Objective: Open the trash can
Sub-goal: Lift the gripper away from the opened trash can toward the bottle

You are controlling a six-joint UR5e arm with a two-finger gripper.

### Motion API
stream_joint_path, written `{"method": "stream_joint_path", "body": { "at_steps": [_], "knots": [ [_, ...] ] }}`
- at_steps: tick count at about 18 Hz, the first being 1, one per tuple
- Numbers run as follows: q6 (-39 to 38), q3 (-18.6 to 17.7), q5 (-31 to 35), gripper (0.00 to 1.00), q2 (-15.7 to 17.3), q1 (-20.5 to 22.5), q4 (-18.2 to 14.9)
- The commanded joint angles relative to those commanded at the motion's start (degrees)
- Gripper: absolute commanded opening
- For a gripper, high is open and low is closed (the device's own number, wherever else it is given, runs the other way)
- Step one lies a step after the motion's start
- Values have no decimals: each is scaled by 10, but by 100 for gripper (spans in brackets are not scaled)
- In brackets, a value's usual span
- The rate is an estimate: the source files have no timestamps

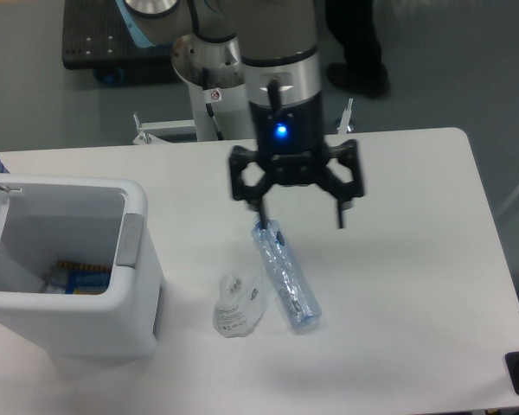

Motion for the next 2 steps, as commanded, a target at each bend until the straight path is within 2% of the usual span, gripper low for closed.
{"method": "stream_joint_path", "body": {
  "at_steps": [2],
  "knots": [
    [2,-1,0,100,-3,4,1]
  ]
}}
